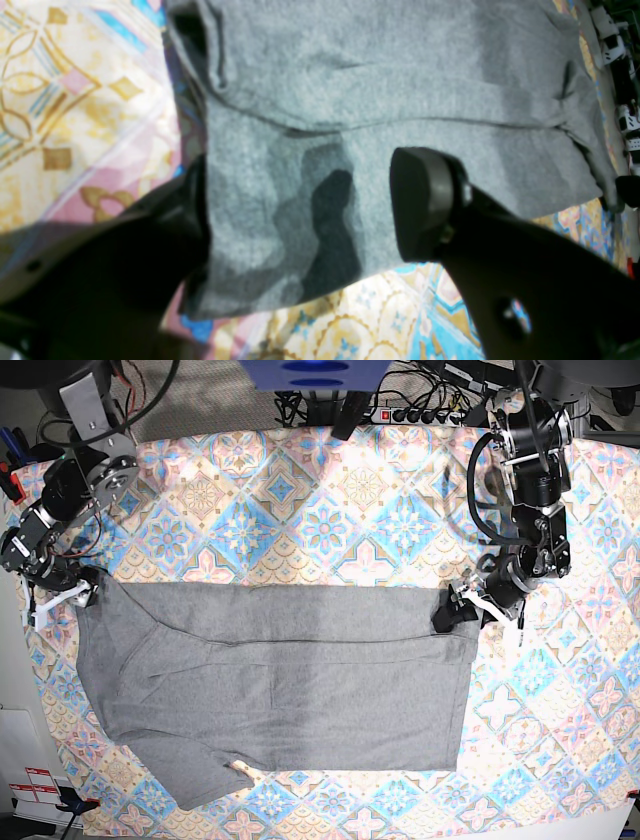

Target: Fold the T-shirt properly

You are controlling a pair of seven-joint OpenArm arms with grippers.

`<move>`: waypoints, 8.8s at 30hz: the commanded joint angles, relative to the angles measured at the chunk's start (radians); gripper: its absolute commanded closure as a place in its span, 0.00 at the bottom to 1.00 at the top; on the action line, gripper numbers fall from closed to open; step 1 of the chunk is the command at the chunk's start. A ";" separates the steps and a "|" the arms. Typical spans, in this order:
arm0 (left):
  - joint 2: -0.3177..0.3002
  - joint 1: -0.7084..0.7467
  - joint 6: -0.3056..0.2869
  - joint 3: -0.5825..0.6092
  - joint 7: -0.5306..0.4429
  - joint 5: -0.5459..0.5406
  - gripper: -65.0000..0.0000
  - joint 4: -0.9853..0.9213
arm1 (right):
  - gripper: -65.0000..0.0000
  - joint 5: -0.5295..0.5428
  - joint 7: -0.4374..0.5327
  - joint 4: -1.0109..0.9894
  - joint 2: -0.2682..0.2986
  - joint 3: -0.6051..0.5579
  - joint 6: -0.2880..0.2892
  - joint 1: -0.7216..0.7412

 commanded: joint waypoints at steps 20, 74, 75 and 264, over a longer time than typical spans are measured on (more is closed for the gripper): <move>-0.022 0.013 0.032 0.009 0.089 0.061 0.33 -0.008 | 0.27 0.012 -0.035 -0.126 0.003 -0.021 0.005 0.058; -0.081 0.356 0.032 0.241 0.089 0.054 1.00 0.295 | 0.98 -0.078 -0.167 0.329 -0.083 -0.042 0.005 -0.223; -0.089 0.373 0.032 0.239 0.087 0.054 1.00 0.295 | 0.98 -0.078 -0.167 0.334 -0.083 -0.042 0.005 -0.231; -0.022 -0.334 0.132 -0.152 -0.244 0.411 0.54 -0.443 | 0.42 -0.310 -0.134 0.606 -0.201 -0.406 0.005 -0.105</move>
